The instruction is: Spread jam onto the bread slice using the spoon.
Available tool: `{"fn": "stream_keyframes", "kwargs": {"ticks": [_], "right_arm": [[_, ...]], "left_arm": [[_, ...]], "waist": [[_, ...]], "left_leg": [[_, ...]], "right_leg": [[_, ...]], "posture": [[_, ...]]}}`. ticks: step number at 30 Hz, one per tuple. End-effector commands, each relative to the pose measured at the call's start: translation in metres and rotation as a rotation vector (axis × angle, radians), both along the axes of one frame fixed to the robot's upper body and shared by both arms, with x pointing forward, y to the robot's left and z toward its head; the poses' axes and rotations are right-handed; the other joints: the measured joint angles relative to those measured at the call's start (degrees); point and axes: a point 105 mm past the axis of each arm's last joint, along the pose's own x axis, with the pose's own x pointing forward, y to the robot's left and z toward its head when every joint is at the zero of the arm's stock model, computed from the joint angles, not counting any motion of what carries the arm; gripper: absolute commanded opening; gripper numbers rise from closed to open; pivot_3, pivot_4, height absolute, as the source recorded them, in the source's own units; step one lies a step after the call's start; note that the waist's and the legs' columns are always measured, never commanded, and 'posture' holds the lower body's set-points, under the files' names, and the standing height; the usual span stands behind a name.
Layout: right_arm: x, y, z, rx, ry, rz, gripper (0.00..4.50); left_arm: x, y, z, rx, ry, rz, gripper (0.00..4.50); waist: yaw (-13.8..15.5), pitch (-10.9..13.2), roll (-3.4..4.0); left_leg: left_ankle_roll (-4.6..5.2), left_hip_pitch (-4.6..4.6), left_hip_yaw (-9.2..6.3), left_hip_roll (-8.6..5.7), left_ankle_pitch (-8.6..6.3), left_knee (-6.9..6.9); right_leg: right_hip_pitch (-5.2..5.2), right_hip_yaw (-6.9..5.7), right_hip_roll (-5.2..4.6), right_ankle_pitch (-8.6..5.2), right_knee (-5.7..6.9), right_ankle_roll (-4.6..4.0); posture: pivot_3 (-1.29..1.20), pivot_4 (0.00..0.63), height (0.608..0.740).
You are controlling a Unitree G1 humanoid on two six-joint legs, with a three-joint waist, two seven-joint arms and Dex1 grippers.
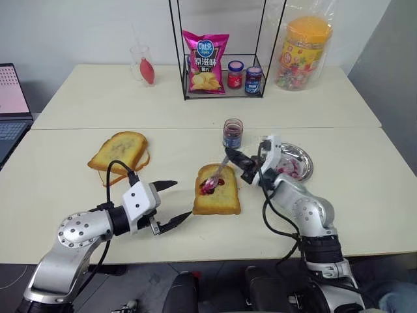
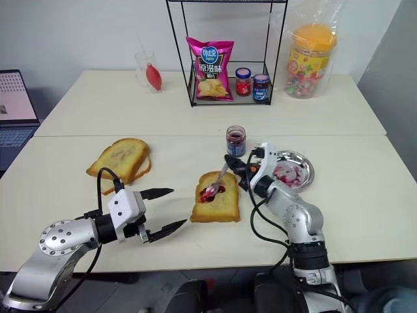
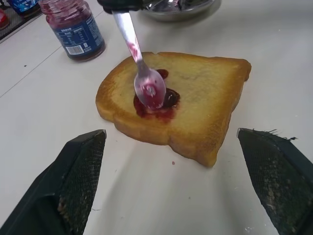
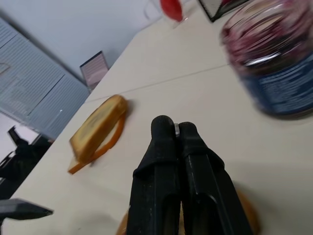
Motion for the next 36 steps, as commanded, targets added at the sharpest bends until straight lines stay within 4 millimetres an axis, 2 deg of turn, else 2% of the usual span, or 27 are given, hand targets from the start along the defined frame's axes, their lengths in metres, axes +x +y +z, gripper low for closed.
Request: {"fn": "stream_keyframes", "kwargs": {"ticks": [1, 8, 13, 18, 25, 32, 36], "right_arm": [[0.008, -0.013, 0.009, 0.033, 0.001, -0.052, 0.04], [-0.003, -0.01, 0.031, 0.177, 0.028, 0.02, 0.04], [-0.015, -0.005, 0.036, 0.226, 0.061, 0.072, 0.04], [-0.021, 0.009, 0.021, 0.219, 0.118, 0.088, 0.04], [-0.019, 0.014, 0.002, 0.177, 0.173, 0.073, 0.04], [-0.016, 0.001, -0.013, 0.098, 0.189, 0.031, 0.04], [-0.013, -0.012, -0.012, 0.076, 0.175, 0.0, 0.04]], "left_arm": [[0.002, -0.005, 0.008, -0.004, -0.037, -0.019, 4.5], [0.002, -0.007, 0.011, -0.007, -0.041, -0.023, 4.5], [0.003, -0.006, 0.014, -0.007, -0.038, -0.017, 4.5], [0.002, -0.007, 0.009, -0.008, -0.029, -0.022, 4.5], [0.003, -0.01, 0.011, -0.005, -0.031, -0.03, 4.5], [0.003, -0.012, 0.013, -0.005, -0.032, -0.032, 4.5], [0.003, -0.015, 0.015, -0.008, -0.037, -0.036, 4.5]], "waist": [[-0.03, 0.0, 0.0], [-0.06, 0.0, 0.01], [-0.07, 0.01, 0.01], [-0.08, 0.0, 0.01], [-0.08, 0.01, 0.01], [-0.08, 0.0, 0.01], [-0.08, 0.0, 0.0]], "left_leg": [[0.0, 0.01, -0.01, 0.01, 0.0, 0.0], [0.0, 0.0, -0.01, 0.03, 0.0, -0.02], [0.0, -0.01, -0.03, 0.03, 0.0, -0.03], [0.0, -0.01, -0.02, 0.03, 0.0, -0.03], [0.0, -0.01, -0.01, 0.03, 0.0, -0.03], [0.0, -0.01, -0.01, 0.03, 0.0, -0.03], [0.0, -0.01, -0.01, 0.03, 0.0, -0.02]], "right_leg": [[0.0, -0.01, 0.01, 0.0, 0.0, 0.0], [-0.01, 0.0, 0.04, 0.03, 0.01, -0.07], [-0.02, 0.0, 0.04, 0.01, 0.02, -0.04], [-0.02, 0.0, 0.04, 0.0, 0.01, -0.02], [-0.03, 0.0, 0.04, 0.0, 0.02, -0.02], [-0.03, 0.0, 0.04, -0.01, 0.01, -0.02], [-0.02, 0.01, 0.04, -0.01, 0.01, -0.02]], "posture": [[0.0, 0.15, 0.74], [0.0, 0.15, 0.74], [0.0, 0.15, 0.74], [0.0, 0.15, 0.74], [0.0, 0.15, 0.74], [0.0, 0.15, 0.74], [0.0, 0.15, 0.74]]}}
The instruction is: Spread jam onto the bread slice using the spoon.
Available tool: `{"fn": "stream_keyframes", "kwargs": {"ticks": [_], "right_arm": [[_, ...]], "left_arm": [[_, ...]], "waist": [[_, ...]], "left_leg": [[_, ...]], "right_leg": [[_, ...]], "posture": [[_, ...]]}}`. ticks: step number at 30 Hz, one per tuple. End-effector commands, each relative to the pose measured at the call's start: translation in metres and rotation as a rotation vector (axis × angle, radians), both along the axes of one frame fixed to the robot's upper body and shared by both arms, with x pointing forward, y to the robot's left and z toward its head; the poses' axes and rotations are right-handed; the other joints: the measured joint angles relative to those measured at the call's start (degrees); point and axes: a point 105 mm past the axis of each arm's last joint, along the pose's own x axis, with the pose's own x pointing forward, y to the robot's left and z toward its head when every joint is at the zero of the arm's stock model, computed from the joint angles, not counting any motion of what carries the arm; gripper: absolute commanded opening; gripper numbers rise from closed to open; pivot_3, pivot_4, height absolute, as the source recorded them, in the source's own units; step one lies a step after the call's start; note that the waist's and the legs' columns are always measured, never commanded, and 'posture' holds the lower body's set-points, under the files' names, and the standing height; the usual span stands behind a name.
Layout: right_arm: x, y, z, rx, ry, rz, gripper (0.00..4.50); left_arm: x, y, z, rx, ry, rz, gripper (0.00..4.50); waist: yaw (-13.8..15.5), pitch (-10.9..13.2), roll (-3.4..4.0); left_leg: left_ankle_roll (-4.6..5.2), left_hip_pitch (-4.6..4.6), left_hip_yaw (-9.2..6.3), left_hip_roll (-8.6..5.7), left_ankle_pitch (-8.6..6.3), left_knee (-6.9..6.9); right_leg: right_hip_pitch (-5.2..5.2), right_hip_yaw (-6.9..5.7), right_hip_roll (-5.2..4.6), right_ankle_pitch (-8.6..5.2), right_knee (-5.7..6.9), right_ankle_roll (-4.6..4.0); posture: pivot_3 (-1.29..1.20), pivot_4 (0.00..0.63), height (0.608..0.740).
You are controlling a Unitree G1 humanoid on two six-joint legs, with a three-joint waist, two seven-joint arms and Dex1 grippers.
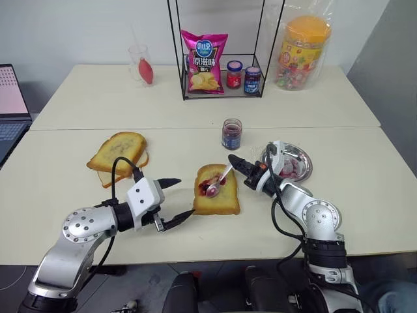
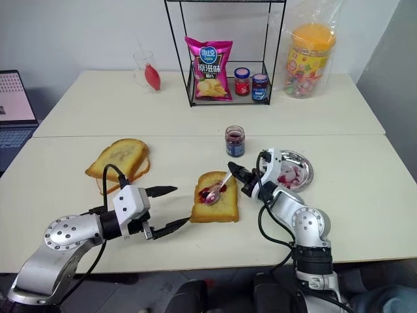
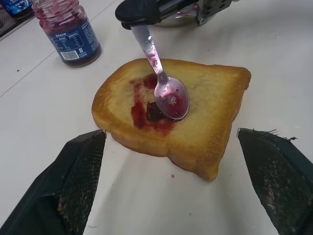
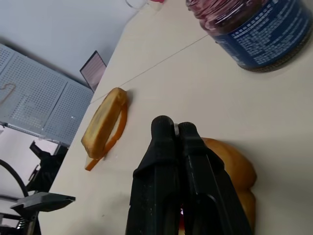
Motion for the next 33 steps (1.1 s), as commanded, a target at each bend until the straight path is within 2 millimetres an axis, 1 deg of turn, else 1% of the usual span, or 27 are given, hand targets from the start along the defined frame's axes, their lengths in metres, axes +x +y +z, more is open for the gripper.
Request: {"fn": "stream_keyframes", "kwargs": {"ticks": [1, 4, 7, 11, 15, 17, 19, 24, 28, 30, 33], "right_arm": [[0.004, -0.016, 0.004, -0.025, -0.027, -0.043, 0.04], [0.005, -0.02, 0.011, -0.018, -0.042, -0.048, 0.04], [0.001, -0.02, 0.03, 0.021, -0.078, -0.029, 0.04], [-0.005, -0.012, 0.047, 0.093, -0.094, 0.014, 0.04], [-0.005, -0.001, 0.054, 0.119, -0.1, 0.032, 0.04], [-0.004, 0.009, 0.053, 0.121, -0.096, 0.044, 0.04], [-0.003, 0.019, 0.047, 0.114, -0.084, 0.056, 0.04], [0.003, 0.031, 0.031, 0.079, -0.061, 0.05, 0.04], [0.01, 0.028, 0.02, 0.031, -0.054, 0.019, 0.04], [0.011, 0.025, 0.017, 0.016, -0.059, 0.007, 0.04], [0.018, 0.01, 0.019, -0.017, -0.091, -0.054, 0.04]], "left_arm": [[-0.001, -0.008, 0.011, -0.004, -0.046, -0.023, 4.5], [0.0, -0.009, 0.012, -0.004, -0.046, -0.023, 4.5], [0.0, -0.008, 0.013, -0.006, -0.048, -0.017, 4.5], [0.0, -0.005, 0.012, -0.004, -0.047, -0.005, 4.5], [0.0, -0.002, 0.01, 0.002, -0.044, 0.002, 4.5], [0.001, -0.001, 0.01, 0.002, -0.046, 0.005, 4.5], [0.001, 0.0, 0.011, 0.0, -0.051, 0.01, 4.5], [0.001, -0.001, 0.011, -0.001, -0.056, 0.012, 4.5], [0.001, -0.003, 0.012, -0.003, -0.057, 0.008, 4.5], [0.001, -0.003, 0.012, -0.004, -0.057, 0.007, 4.5], [0.001, -0.003, 0.012, -0.004, -0.059, 0.006, 4.5]], "waist": [[0.0, -0.01, 0.0], [0.01, -0.01, 0.0], [0.0, 0.0, 0.0], [0.01, 0.0, 0.0], [-0.01, 0.0, 0.0], [-0.01, 0.0, 0.0], [-0.02, 0.0, 0.0], [-0.04, 0.0, 0.0], [-0.01, 0.0, 0.0], [0.0, 0.0, 0.0], [0.01, 0.0, 0.0]], "left_leg": [[0.0, 0.0, 0.0, 0.0, 0.0, 0.0], [0.0, 0.01, -0.01, 0.0, 0.0, 0.0], [0.0, 0.0, 0.0, 0.0, 0.0, 0.0], [0.0, 0.0, 0.0, 0.0, 0.0, 0.0], [0.0, 0.0, -0.01, 0.01, 0.0, -0.01], [0.0, 0.0, -0.01, 0.01, 0.0, -0.01], [0.0, -0.01, 0.0, 0.01, 0.0, -0.01], [0.0, 0.0, -0.01, 0.02, 0.0, -0.02], [0.0, -0.02, 0.01, 0.01, 0.0, -0.01], [0.0, -0.02, 0.0, 0.01, 0.0, -0.01], [0.0, -0.01, 0.0, 0.01, 0.0, -0.01]], "right_leg": [[0.0, 0.0, 0.0, 0.0, 0.0, 0.0], [0.0, -0.01, 0.0, 0.0, 0.0, 0.0], [0.0, 0.0, 0.0, 0.0, 0.0, 0.0], [0.0, 0.0, 0.0, 0.0, 0.0, 0.0], [0.0, 0.0, 0.02, 0.0, 0.0, 0.0], [-0.01, 0.0, 0.02, 0.0, 0.0, 0.0], [-0.01, 0.0, 0.02, 0.0, -0.01, 0.0], [-0.02, -0.01, 0.02, 0.0, 0.0, 0.0], [-0.02, 0.0, 0.01, 0.0, -0.02, 0.0], [-0.02, -0.01, 0.01, 0.0, -0.02, 0.0], [-0.01, -0.01, 0.01, 0.0, -0.01, 0.0]], "posture": [[0.0, 0.15, 0.74], [0.0, 0.15, 0.74], [0.0, 0.15, 0.74], [0.0, 0.15, 0.74], [0.0, 0.15, 0.74], [0.0, 0.15, 0.74], [0.0, 0.15, 0.74], [0.0, 0.15, 0.74], [0.0, 0.15, 0.74], [0.0, 0.15, 0.74], [0.0, 0.15, 0.74]]}}
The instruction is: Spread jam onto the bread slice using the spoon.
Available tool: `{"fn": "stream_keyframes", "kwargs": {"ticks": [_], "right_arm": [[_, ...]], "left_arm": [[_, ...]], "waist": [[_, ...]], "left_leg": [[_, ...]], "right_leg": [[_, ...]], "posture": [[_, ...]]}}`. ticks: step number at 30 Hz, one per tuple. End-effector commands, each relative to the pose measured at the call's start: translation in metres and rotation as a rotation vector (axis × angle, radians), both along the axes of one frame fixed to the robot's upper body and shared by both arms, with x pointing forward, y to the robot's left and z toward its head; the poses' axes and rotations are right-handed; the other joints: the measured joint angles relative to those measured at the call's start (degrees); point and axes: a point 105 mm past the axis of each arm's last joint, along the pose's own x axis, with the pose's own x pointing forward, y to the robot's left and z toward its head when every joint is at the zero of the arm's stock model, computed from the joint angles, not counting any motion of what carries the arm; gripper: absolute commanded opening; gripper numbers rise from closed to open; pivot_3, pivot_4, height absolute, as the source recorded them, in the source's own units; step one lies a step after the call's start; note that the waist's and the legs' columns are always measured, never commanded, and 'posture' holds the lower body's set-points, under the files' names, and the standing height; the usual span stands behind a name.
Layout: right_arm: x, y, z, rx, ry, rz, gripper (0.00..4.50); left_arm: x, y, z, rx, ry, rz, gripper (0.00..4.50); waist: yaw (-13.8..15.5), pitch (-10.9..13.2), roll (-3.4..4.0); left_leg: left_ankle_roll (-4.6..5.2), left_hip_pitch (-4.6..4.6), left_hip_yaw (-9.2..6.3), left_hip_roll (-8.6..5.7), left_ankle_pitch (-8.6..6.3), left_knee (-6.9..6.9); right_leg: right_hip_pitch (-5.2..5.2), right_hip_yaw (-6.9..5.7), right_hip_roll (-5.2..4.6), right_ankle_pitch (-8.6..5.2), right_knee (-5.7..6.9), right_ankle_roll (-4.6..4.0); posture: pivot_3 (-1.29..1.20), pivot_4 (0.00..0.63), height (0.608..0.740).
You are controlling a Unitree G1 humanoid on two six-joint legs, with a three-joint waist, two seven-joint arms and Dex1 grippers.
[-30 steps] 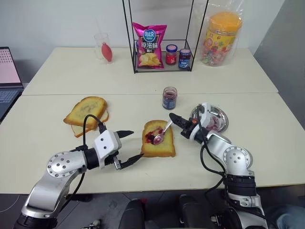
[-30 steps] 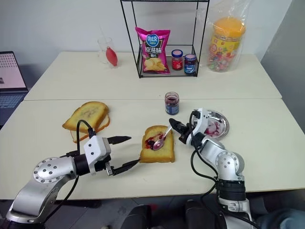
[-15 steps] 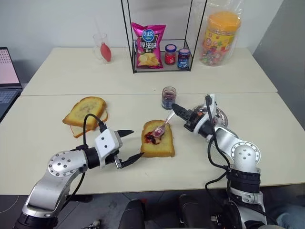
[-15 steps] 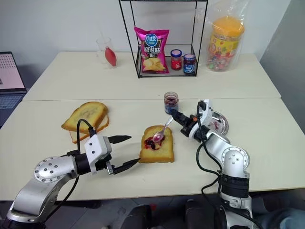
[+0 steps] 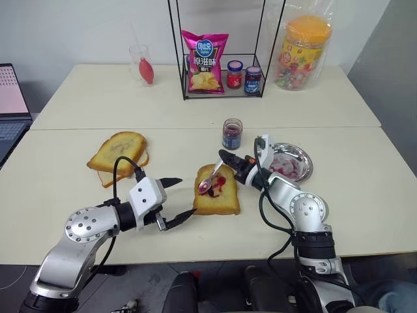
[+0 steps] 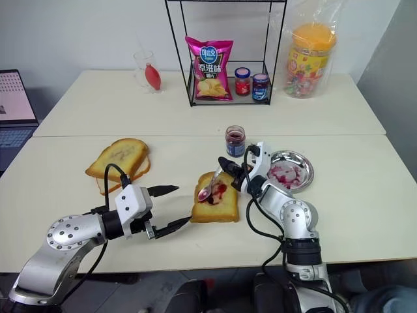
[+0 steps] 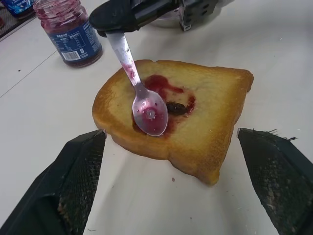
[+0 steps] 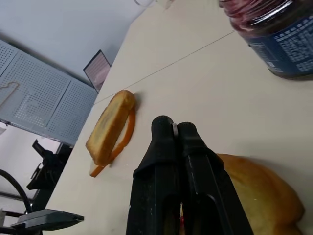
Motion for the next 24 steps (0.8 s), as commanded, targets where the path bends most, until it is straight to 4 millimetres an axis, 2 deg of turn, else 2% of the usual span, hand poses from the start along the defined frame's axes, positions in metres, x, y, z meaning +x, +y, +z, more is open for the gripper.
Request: {"fn": "stream_keyframes", "kwargs": {"ticks": [1, 4, 10, 13, 21, 24], "right_arm": [[0.008, -0.016, 0.012, -0.033, -0.083, -0.075, 0.04], [0.01, -0.026, 0.022, -0.025, -0.114, -0.109, 0.04], [0.004, -0.027, 0.037, 0.033, -0.129, -0.096, 0.04], [-0.01, -0.026, 0.053, 0.205, -0.094, 0.008, 0.04], [-0.015, -0.041, 0.061, 0.217, -0.109, 0.008, 0.04], [-0.018, -0.052, 0.069, 0.188, -0.164, -0.011, 0.04]], "left_arm": [[-0.001, -0.003, 0.012, -0.001, -0.059, -0.013, 4.5], [-0.001, -0.003, 0.012, -0.002, -0.058, -0.017, 4.5], [-0.001, -0.003, 0.013, -0.007, -0.063, -0.012, 4.5], [0.002, 0.0, 0.017, -0.021, -0.07, 0.014, 4.5], [0.001, 0.002, 0.022, -0.041, -0.076, 0.029, 4.5], [-0.004, -0.004, 0.027, -0.031, -0.091, -0.023, 4.5]], "waist": [[0.0, 0.0, 0.0], [0.0, 0.0, 0.0], [0.0, 0.0, 0.0], [-0.01, 0.01, 0.01], [-0.02, 0.0, 0.0], [-0.02, 0.01, 0.01]], "left_leg": [[0.0, 0.0, 0.0, 0.0, 0.0, 0.0], [0.0, 0.01, 0.0, 0.0, 0.0, 0.0], [0.0, 0.01, 0.0, 0.0, 0.0, 0.0], [0.0, 0.0, -0.01, 0.01, 0.0, 0.0], [0.0, 0.0, 0.0, 0.0, 0.0, 0.01], [0.0, 0.0, 0.0, 0.0, 0.0, 0.0]], "right_leg": [[0.0, 0.0, 0.0, 0.0, 0.0, 0.0], [0.0, 0.0, 0.0, 0.0, 0.0, 0.0], [0.0, 0.01, 0.0, 0.0, 0.01, 0.0], [0.0, 0.0, 0.0, 0.01, 0.01, -0.02], [0.01, 0.01, 0.0, 0.0, 0.01, 0.0], [0.0, 0.01, 0.0, 0.0, 0.01, 0.0]], "posture": [[0.0, 0.15, 0.74], [0.0, 0.15, 0.74], [0.0, 0.15, 0.74], [0.0, 0.15, 0.74], [0.0, 0.15, 0.74], [0.0, 0.15, 0.74]]}}
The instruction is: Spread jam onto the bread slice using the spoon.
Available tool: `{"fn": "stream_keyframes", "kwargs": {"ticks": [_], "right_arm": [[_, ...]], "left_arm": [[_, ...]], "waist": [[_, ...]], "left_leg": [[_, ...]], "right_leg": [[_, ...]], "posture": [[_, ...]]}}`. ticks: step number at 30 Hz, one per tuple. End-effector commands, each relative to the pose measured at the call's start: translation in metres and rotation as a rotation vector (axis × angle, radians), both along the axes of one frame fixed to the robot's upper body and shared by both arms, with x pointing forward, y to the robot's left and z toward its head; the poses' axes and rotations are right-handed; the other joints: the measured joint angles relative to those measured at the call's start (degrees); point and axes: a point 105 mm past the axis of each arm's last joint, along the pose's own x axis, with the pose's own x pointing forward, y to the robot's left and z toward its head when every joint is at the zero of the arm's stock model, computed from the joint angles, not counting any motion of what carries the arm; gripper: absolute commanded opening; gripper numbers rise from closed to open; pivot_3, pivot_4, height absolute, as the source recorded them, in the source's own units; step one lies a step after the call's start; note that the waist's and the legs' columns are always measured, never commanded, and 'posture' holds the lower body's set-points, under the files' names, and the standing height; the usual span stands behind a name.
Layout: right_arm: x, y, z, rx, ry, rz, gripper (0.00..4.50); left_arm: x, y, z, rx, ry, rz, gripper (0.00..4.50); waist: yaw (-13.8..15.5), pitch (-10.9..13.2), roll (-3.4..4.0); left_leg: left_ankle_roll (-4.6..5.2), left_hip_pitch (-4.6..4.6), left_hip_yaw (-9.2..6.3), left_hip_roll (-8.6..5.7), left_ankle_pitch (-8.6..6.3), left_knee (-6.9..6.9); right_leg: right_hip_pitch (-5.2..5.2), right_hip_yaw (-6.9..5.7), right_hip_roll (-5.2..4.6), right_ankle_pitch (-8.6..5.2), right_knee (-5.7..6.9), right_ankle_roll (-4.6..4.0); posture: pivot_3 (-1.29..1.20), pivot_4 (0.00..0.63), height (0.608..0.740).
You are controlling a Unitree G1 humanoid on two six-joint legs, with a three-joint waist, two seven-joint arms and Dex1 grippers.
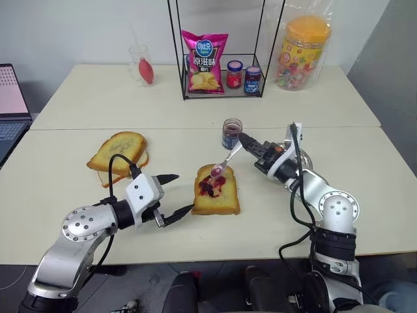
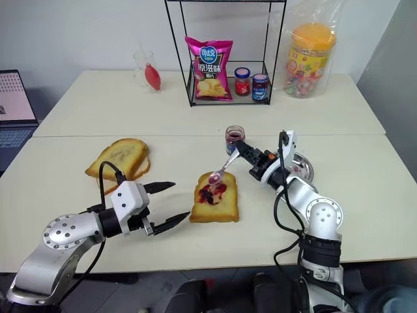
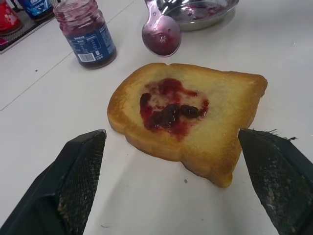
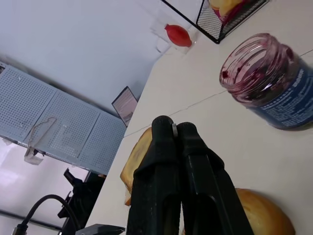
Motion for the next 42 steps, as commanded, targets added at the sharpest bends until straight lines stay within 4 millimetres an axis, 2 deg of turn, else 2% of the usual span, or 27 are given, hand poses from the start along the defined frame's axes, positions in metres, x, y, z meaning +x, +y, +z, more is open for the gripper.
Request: {"fn": "stream_keyframes", "kwargs": {"ticks": [1, 3, 8, 13, 17, 21, 25, 26, 30, 38, 42], "right_arm": [[-0.009, -0.014, 0.028, -0.013, -0.129, -0.023, 0.04], [-0.009, -0.025, 0.033, -0.02, -0.144, -0.062, 0.04], [-0.008, -0.07, 0.047, -0.032, -0.183, -0.25, 0.04], [-0.011, -0.119, 0.037, -0.041, -0.174, -0.45, 0.04], [-0.012, -0.139, 0.023, -0.059, -0.156, -0.53, 0.04], [-0.01, -0.15, 0.006, -0.13, -0.147, -0.561, 0.04], [0.005, -0.155, -0.017, -0.191, -0.123, -0.577, 0.04], [0.01, -0.162, -0.021, -0.198, -0.115, -0.607, 0.04], [0.019, -0.174, -0.026, -0.183, -0.118, -0.652, 0.04], [0.023, -0.182, -0.053, -0.234, -0.051, -0.642, 0.04], [0.02, -0.185, -0.055, -0.233, -0.05, -0.655, 0.8]], "left_arm": [[-0.009, -0.011, 0.02, -0.011, -0.061, -0.083, 4.5], [-0.012, -0.018, 0.024, -0.017, -0.052, -0.118, 4.5], [-0.013, -0.044, 0.037, -0.07, -0.031, -0.197, 4.5], [0.001, -0.072, 0.05, -0.128, -0.066, -0.239, 4.5], [0.007, -0.087, 0.051, -0.125, -0.057, -0.283, 4.5], [0.012, -0.098, 0.046, -0.092, -0.04, -0.322, 4.5], [0.018, -0.11, 0.042, -0.076, -0.039, -0.34, 4.5], [0.02, -0.114, 0.042, -0.076, -0.038, -0.345, 4.5], [0.024, -0.12, 0.043, -0.073, -0.041, -0.347, 4.5], [0.027, -0.128, 0.051, -0.109, -0.057, -0.332, 4.5], [0.027, -0.126, 0.051, -0.113, -0.055, -0.32, 4.5]], "waist": [[0.01, 0.0, 0.0], [0.02, 0.0, 0.0], [0.28, 0.0, 0.0], [0.53, -0.02, -0.04], [-0.02, -0.02, -0.02], [-0.13, -0.02, 0.0], [-0.06, -0.02, 0.0], [-0.04, -0.02, 0.0], [-0.02, -0.01, 0.02], [0.06, -0.02, 0.01], [0.07, -0.02, 0.02]], "left_leg": [[0.0, 0.0, 0.0, 0.0, 0.0, -0.01], [0.0, -0.02, 0.0, 0.0, 0.0, -0.01], [0.0, -0.03, -0.02, -0.03, 0.0, 0.02], [0.0, -0.02, -0.03, -0.06, 0.0, 0.03], [0.0, 0.02, 0.01, -0.05, 0.0, 0.02], [0.01, 0.06, -0.02, -0.02, 0.0, 0.02], [0.01, 0.12, 0.02, -0.04, 0.01, 0.03], [0.01, 0.13, 0.02, -0.04, 0.01, 0.03], [0.01, 0.15, 0.03, -0.06, 0.01, 0.03], [0.01, 0.2, 0.01, -0.06, 0.0, 0.03], [0.01, 0.42, 0.0, -0.06, 0.0, 0.02]], "right_leg": [[0.0, 0.0, 0.0, 0.0, -0.01, 0.0], [0.0, 0.0, 0.0, 0.0, -0.02, 0.0], [0.03, -0.01, -0.01, 0.0, -0.02, 0.01], [0.08, -0.03, -0.01, 0.0, -0.05, 0.04], [0.09, 0.03, 0.01, 0.01, -0.03, 0.04], [0.11, 0.02, 0.05, 0.01, 0.0, 0.04], [0.18, 0.05, 0.05, 0.01, -0.02, 0.04], [0.21, 0.05, 0.04, 0.01, -0.03, 0.04], [0.22, 0.05, 0.04, 0.01, -0.03, 0.04], [0.29, 0.04, 0.02, 0.01, -0.03, 0.03], [0.47, 0.04, 0.03, 0.0, -0.02, 0.04]], "posture": [[0.0, 0.15, 0.74], [0.0, 0.15, 0.74], [0.0, 0.15, 0.74], [0.0, 0.15, 0.74], [0.0, 0.15, 0.74], [0.0, 0.15, 0.74], [0.0, 0.15, 0.74], [0.0, 0.15, 0.74], [0.0, 0.15, 0.74], [0.0, 0.15, 0.74], [0.0, 0.15, 0.74]]}}
